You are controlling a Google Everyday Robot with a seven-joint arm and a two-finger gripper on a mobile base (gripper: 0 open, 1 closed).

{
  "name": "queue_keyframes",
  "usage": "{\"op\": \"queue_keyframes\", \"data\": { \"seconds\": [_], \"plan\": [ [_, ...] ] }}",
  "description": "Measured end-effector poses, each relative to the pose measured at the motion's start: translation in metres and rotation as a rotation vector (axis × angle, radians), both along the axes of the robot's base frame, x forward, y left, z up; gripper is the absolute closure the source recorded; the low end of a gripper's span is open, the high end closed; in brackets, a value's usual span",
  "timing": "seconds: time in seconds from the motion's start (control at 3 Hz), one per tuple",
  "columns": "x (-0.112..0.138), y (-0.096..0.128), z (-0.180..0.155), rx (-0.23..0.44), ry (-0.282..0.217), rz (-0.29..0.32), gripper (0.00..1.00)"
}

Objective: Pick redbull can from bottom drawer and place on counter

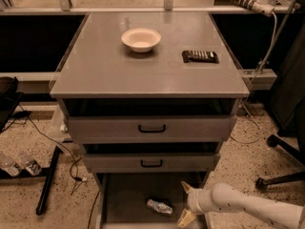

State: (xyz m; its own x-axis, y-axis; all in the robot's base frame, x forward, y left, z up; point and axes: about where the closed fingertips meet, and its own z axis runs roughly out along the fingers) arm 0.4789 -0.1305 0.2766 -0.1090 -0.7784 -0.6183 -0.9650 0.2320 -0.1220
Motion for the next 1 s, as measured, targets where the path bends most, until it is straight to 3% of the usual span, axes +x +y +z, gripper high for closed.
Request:
{"op": "queue_keyframes", "data": {
  "seconds": [0.33, 0.67, 1.0],
  "plan": [
    [0.009, 0.005, -0.044, 0.066, -0.03, 0.061, 0.0],
    [0.026, 0.009, -0.081, 0.096, -0.052, 0.088, 0.0],
    [0.048, 0.016, -0.113, 0.102, -0.041, 0.086, 0.0]
  ]
}}
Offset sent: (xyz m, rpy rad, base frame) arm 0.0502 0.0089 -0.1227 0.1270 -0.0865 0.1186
